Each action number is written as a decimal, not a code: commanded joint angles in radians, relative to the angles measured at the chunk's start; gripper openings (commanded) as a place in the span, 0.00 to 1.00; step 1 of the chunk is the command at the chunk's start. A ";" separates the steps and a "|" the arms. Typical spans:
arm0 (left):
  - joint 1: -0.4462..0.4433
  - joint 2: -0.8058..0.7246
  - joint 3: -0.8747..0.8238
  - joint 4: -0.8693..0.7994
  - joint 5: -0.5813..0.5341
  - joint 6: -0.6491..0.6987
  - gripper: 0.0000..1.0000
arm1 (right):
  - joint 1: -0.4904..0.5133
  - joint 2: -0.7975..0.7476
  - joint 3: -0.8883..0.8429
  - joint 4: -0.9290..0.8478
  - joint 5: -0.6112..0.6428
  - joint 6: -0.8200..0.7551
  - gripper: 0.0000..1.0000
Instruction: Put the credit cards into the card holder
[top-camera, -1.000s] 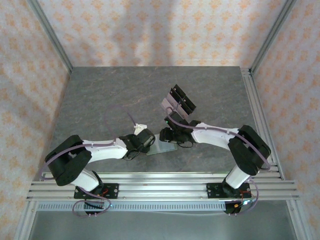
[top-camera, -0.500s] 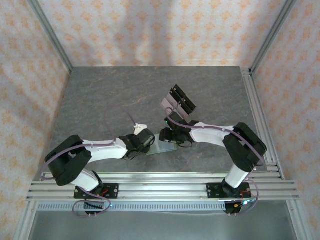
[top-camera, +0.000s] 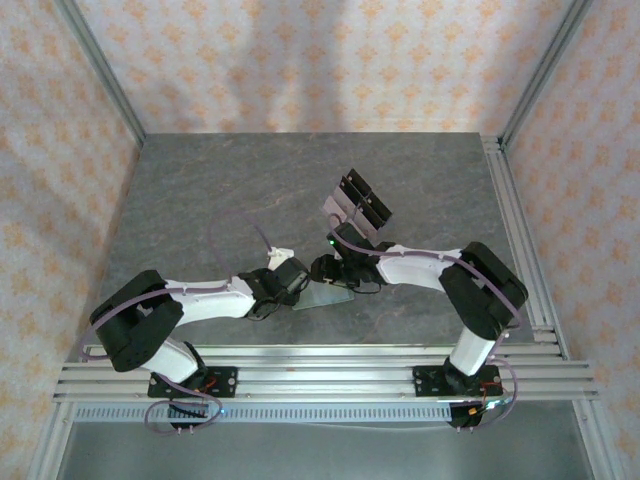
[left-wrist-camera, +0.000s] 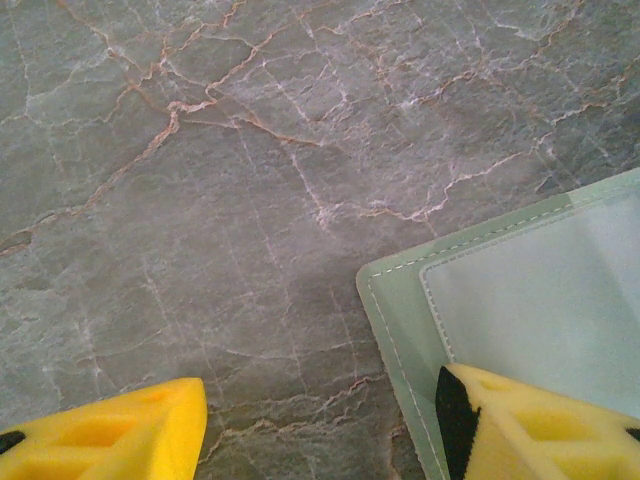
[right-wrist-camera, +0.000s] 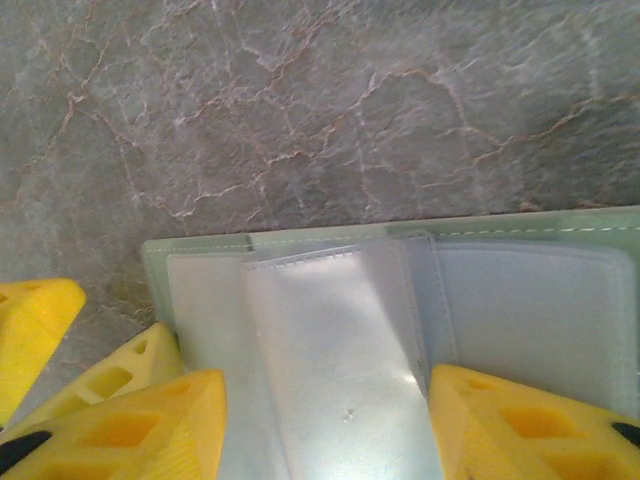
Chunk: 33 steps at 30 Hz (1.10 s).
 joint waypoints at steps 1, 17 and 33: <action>0.008 -0.014 0.010 0.002 -0.024 0.017 0.63 | 0.016 0.020 0.011 0.040 -0.044 0.036 0.56; 0.019 -0.327 -0.088 -0.026 -0.097 -0.058 0.64 | 0.068 0.060 0.094 0.048 -0.065 0.078 0.56; 0.082 -0.477 -0.101 -0.096 -0.124 -0.081 0.64 | 0.215 0.136 0.277 -0.033 -0.090 0.091 0.56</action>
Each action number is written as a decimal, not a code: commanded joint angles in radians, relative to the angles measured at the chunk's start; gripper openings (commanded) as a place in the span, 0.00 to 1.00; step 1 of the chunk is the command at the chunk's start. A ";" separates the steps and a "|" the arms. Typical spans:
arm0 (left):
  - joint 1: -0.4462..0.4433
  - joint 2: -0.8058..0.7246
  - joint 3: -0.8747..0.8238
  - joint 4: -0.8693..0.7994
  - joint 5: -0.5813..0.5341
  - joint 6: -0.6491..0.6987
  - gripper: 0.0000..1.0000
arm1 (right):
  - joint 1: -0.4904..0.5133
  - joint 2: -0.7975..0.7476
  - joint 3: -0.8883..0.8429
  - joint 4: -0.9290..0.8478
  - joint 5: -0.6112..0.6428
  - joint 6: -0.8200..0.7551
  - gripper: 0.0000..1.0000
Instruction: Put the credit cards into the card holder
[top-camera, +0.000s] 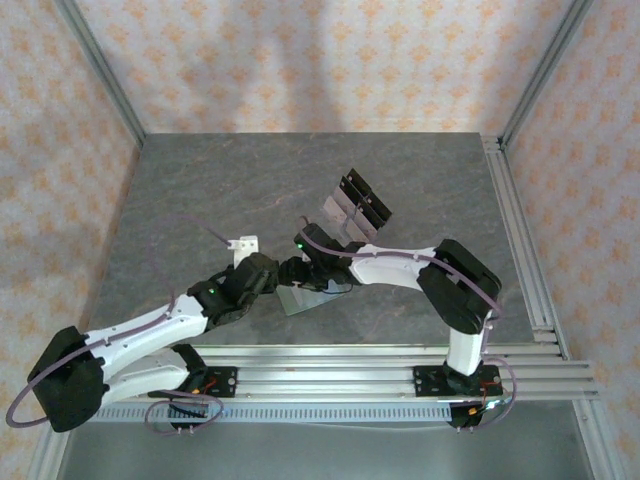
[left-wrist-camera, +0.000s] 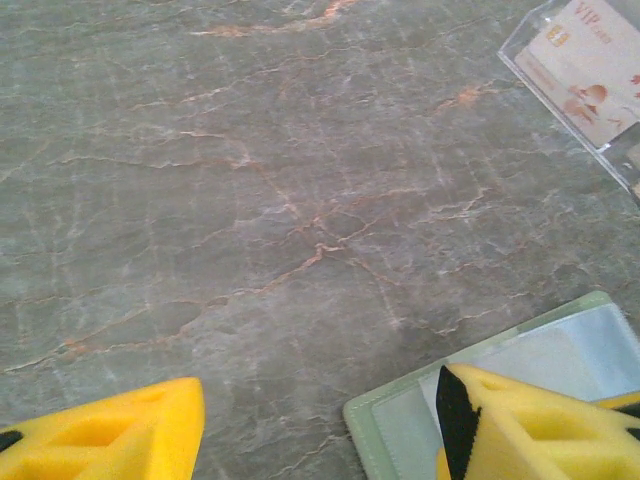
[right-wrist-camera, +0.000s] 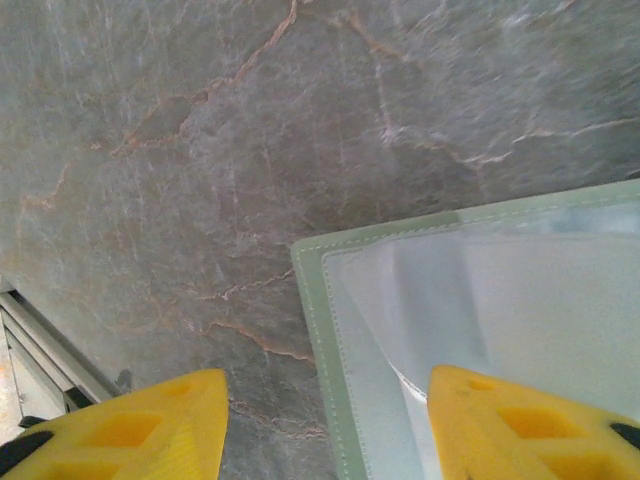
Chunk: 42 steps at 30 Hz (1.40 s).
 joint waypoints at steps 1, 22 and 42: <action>0.012 -0.036 -0.005 -0.015 -0.042 -0.018 0.64 | 0.073 0.008 0.085 -0.037 -0.037 -0.008 0.56; 0.048 -0.078 -0.040 -0.056 -0.005 -0.051 0.64 | -0.066 -0.117 0.051 -0.296 0.209 -0.237 0.58; 0.048 0.030 -0.016 -0.014 0.028 -0.037 0.64 | -0.074 0.003 -0.043 -0.184 0.137 -0.208 0.57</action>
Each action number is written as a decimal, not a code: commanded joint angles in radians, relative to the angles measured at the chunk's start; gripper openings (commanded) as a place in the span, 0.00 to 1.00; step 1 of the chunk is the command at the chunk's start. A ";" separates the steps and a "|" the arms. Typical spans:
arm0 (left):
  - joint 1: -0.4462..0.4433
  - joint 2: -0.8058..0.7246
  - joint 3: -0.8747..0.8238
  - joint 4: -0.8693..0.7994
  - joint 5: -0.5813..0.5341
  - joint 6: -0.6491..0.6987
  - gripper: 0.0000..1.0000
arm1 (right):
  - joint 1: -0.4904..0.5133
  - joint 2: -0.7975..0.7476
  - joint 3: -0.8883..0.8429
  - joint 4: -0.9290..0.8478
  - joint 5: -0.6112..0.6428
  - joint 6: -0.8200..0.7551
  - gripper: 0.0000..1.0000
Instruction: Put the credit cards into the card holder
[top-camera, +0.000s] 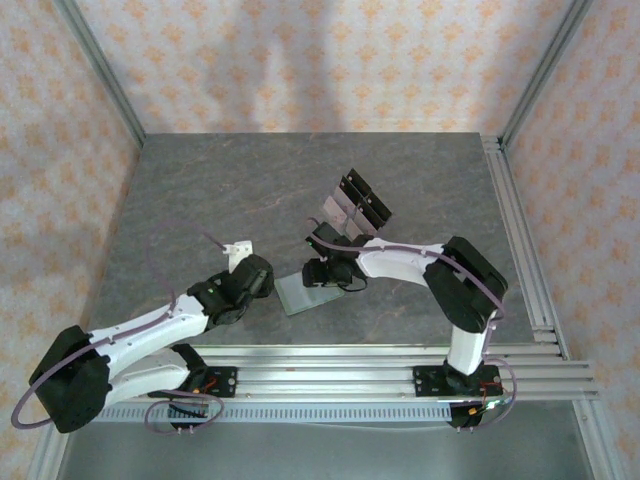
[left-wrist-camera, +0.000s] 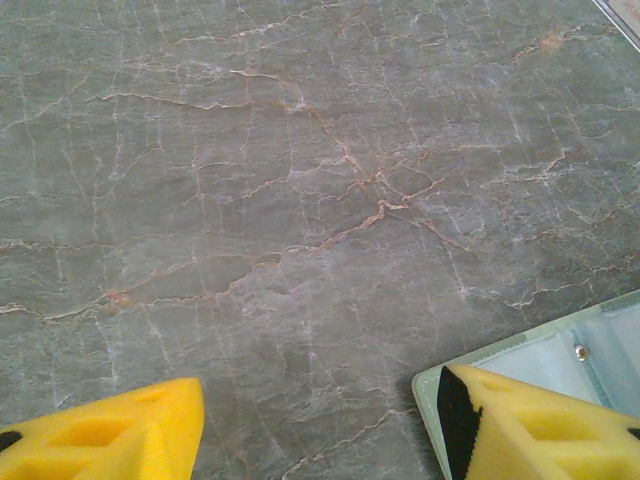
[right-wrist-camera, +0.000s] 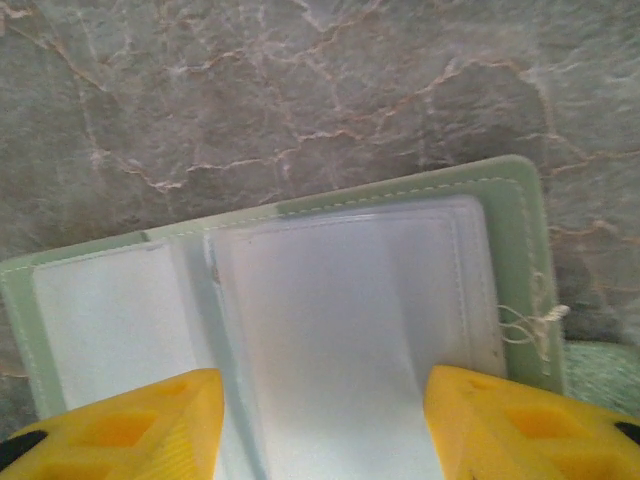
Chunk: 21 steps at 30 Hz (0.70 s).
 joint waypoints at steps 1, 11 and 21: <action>0.005 0.010 0.019 0.020 -0.006 -0.003 0.64 | 0.000 0.029 -0.028 0.048 -0.056 0.032 0.57; 0.005 0.021 0.023 0.030 0.002 0.004 0.64 | 0.016 0.029 -0.010 0.123 -0.172 0.102 0.57; 0.005 0.021 0.027 0.034 0.003 0.008 0.64 | 0.099 0.049 0.078 0.117 -0.203 0.135 0.56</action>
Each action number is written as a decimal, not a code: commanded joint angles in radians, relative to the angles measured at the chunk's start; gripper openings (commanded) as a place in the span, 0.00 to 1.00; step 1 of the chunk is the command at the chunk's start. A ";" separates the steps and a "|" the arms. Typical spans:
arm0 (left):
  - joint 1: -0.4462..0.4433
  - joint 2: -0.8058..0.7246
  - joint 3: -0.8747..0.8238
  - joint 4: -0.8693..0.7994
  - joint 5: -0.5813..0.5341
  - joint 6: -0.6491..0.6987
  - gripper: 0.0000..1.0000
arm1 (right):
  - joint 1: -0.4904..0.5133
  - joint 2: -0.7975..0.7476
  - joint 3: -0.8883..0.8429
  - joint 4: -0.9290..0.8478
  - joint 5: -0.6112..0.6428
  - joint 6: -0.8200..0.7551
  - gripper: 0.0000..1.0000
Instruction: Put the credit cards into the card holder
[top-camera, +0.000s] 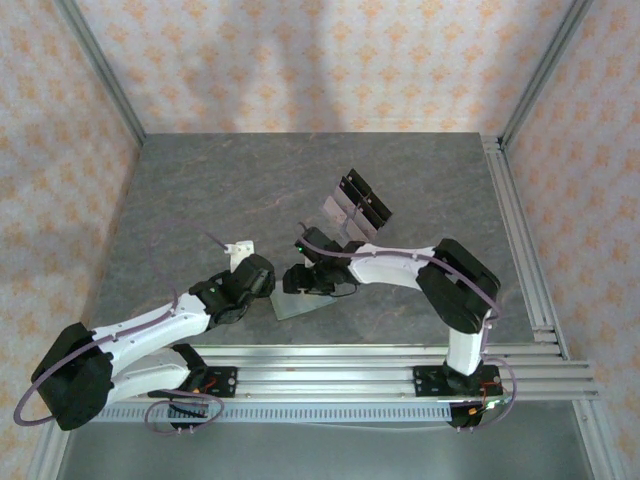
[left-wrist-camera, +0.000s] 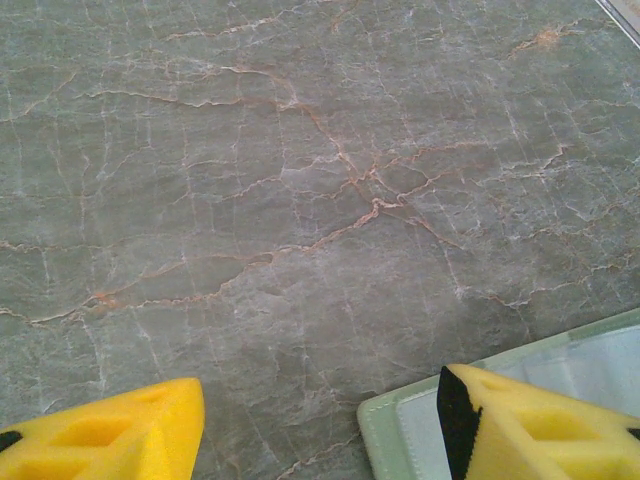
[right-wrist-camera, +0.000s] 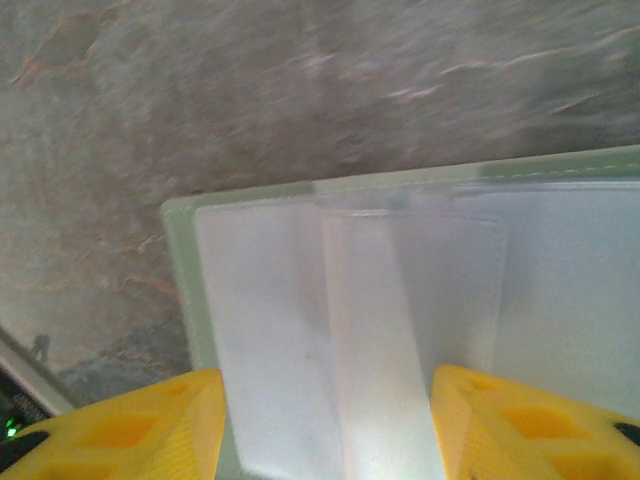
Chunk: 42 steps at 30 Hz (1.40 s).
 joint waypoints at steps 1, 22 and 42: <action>0.005 0.003 0.026 0.017 -0.005 0.005 0.64 | 0.036 0.022 0.067 0.007 -0.024 0.026 0.56; 0.017 -0.234 -0.009 -0.126 -0.114 -0.037 0.64 | 0.077 0.081 0.343 -0.077 -0.005 -0.005 0.56; 0.017 -0.150 -0.003 -0.077 -0.070 -0.021 0.64 | -0.030 -0.008 0.120 -0.273 0.312 -0.194 0.58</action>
